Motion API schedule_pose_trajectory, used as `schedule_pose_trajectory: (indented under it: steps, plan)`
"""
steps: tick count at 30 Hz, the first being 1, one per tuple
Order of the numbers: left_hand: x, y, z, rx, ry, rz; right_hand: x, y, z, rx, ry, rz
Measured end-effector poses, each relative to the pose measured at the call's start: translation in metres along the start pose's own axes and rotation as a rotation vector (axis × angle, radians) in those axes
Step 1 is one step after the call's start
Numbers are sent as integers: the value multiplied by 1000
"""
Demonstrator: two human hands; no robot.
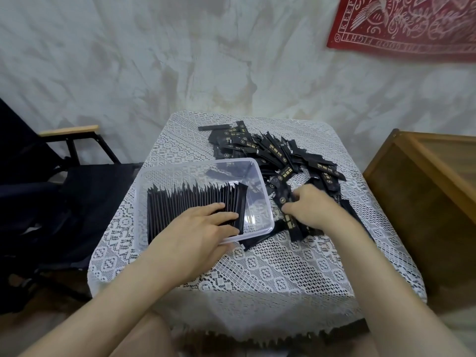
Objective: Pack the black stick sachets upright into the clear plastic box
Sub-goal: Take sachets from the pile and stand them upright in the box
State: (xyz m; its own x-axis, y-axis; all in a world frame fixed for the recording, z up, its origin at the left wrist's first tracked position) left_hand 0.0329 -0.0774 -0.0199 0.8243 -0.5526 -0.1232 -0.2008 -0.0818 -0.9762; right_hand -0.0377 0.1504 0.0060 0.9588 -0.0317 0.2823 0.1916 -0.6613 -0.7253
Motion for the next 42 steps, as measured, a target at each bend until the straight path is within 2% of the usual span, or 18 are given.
schedule_pose_trajectory:
  steps: [2, 4, 6, 8, 12, 16, 20, 27, 36, 39, 42]
  plan:
    - [0, 1, -1, -3, 2, 0, 9, -18, -14, -44, -68, 72]
    - [-1, 1, -1, -14, 6, 11, 25, -31, -37, -188, -200, 128]
    - [-1, 1, -1, -17, 14, 11, 44, -29, -65, -240, -306, 99]
    - [-2, 2, -1, -13, 11, 11, 53, -11, -82, -119, -346, 72]
    - [-3, 10, -2, 7, 21, -7, 50, 30, -86, 167, -323, 197]
    - [-5, 14, -2, 2, 33, -20, 48, 50, -85, 301, -275, 246]
    - [-4, 11, -2, 11, 25, -27, 41, 53, -87, 325, -273, 224]
    - [-4, 14, -2, -6, 29, -32, 38, 47, -72, 193, -315, 208]
    - [-3, 10, -2, -41, 6, -43, 42, 49, -66, 197, -350, 198]
    - [-2, 3, -2, -32, -21, -39, 48, 40, -63, 194, -427, 258]
    - [-2, -2, -1, -6, -41, -44, 51, 27, -50, -56, -463, 283]
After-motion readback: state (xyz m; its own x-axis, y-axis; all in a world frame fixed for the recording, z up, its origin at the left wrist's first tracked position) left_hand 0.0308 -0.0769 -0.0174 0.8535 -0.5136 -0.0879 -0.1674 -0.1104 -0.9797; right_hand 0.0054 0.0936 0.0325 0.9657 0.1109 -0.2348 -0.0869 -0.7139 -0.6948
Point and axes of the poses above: each hand's wrist, its own x-axis away from the middle knuckle, its own y-axis out of the palm, z = x × y, the point moved 4 cm from there along -x, towards the middle knuckle, and after that the axes turned 12 degrees about -x, right-handed, at the moved point
